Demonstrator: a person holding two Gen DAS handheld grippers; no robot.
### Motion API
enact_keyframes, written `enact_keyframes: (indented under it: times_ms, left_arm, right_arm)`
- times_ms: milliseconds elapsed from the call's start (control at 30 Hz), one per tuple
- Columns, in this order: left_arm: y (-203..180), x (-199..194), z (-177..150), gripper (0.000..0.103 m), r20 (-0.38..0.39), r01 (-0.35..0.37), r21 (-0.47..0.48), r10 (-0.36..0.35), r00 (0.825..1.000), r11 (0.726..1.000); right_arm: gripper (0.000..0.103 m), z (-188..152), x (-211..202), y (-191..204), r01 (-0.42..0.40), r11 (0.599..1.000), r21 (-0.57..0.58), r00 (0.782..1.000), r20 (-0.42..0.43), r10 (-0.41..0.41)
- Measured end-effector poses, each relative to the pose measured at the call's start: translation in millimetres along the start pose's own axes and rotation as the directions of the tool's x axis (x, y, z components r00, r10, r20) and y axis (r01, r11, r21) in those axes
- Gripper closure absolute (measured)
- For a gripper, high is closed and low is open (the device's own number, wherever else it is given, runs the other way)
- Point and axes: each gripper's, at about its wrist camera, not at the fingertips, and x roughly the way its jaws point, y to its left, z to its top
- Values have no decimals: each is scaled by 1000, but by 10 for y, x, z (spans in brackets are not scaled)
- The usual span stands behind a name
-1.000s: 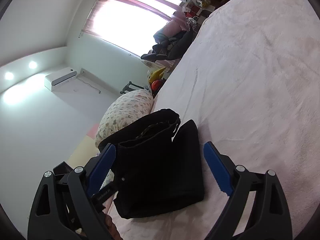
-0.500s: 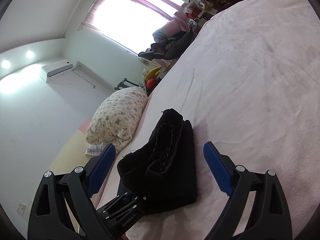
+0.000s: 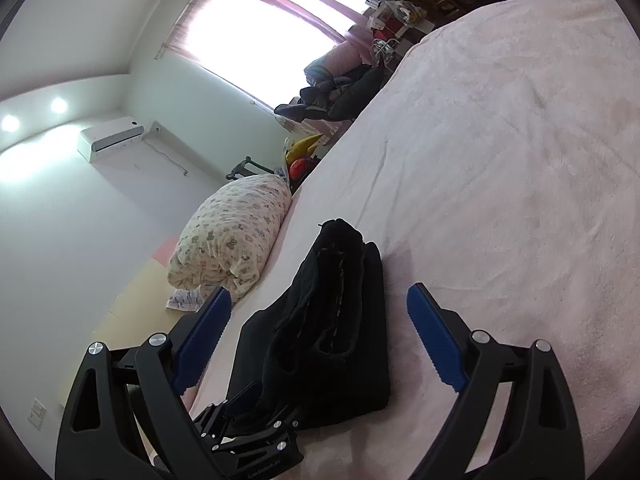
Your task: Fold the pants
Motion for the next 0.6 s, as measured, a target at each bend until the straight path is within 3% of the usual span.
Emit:
enact_keyframes:
  times_ms: [233, 400, 533, 600]
  left_arm:
    - [-28, -164, -73, 4, 30, -36, 48, 35, 999, 998]
    - [64, -327, -119, 2, 54, -63, 74, 59, 997, 995]
    - [449, -544, -161, 2, 115, -37, -17, 38, 993, 999]
    - [758, -644, -181, 2, 148, -26, -112, 42, 988, 993]
  right_arm:
    - [17, -18, -4, 113, -21, 997, -74, 999, 31, 23]
    - [27, -64, 3, 330, -112, 978, -177, 993, 28, 118]
    - [28, -190, 92, 668, -231, 920, -316, 973, -61, 223]
    - [28, -290, 157, 786, -249, 896, -368, 968, -113, 223]
